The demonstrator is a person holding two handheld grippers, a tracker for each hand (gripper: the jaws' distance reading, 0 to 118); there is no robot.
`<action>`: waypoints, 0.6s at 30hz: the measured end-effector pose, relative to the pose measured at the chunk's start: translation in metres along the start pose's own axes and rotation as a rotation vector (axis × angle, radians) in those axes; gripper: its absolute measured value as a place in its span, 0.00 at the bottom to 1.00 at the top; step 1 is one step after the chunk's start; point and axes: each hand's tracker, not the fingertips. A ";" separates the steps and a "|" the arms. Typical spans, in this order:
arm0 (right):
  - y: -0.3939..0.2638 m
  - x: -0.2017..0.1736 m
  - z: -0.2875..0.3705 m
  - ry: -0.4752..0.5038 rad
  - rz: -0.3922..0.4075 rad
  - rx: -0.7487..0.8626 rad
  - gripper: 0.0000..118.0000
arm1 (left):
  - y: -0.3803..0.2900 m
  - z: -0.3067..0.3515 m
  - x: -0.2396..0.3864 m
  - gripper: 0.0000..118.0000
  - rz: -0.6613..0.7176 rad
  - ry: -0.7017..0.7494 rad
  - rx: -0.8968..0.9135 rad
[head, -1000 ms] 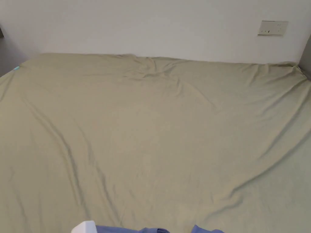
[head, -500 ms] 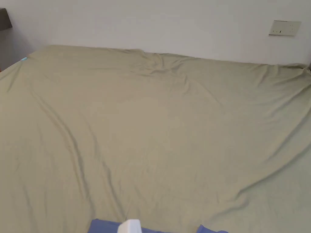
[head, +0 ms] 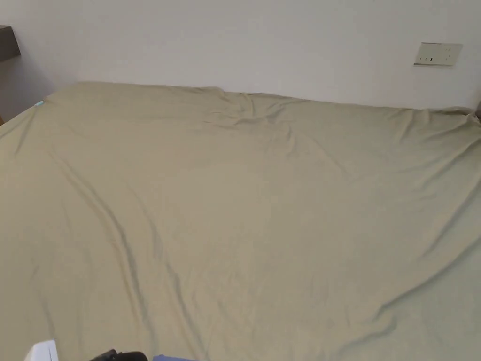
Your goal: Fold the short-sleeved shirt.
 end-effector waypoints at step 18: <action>0.012 -0.012 0.004 -0.014 0.039 0.003 0.02 | -0.013 0.011 -0.014 0.10 0.131 -0.081 0.043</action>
